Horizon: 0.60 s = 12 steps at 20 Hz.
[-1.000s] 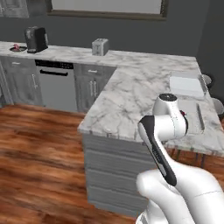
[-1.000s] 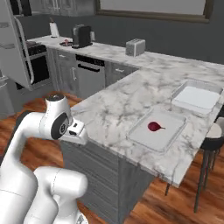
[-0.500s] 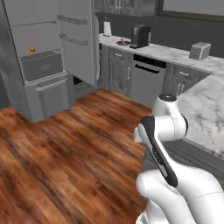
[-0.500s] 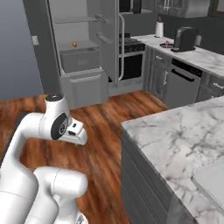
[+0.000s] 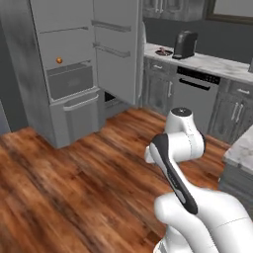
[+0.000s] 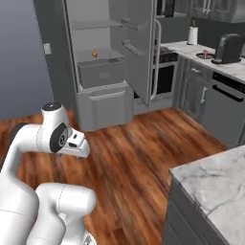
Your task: Place the cold items (pear and peach) from the fridge in one tupperware on the dining counter. Place the warm items (hot dog and kebab skewer) in the stove area in another tupperware.
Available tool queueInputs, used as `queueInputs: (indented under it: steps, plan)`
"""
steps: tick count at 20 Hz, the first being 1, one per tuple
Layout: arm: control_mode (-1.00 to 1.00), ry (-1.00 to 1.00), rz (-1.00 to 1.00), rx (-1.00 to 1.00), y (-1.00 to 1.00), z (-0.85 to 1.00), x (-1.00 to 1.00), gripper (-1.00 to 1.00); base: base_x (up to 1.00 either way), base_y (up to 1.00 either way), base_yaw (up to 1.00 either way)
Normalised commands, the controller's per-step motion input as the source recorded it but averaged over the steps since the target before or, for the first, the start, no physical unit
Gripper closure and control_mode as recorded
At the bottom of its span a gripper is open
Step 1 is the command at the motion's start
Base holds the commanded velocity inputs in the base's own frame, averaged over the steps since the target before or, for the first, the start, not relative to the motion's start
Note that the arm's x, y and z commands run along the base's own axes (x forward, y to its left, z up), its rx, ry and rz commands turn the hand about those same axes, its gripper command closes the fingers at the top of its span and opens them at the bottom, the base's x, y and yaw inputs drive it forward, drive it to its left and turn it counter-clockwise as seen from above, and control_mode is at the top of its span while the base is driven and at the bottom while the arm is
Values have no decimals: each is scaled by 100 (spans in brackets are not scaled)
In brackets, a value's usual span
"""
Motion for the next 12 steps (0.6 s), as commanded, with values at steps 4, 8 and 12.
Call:
queueInputs:
  steps: [4,8,12]
  plan:
    - [100,0,0,0,0,0,0,-100,100,91,-11]
    - [100,0,0,0,0,0,0,-100,100,100,-2]
    - [100,0,0,0,0,0,0,-100,100,99,0]
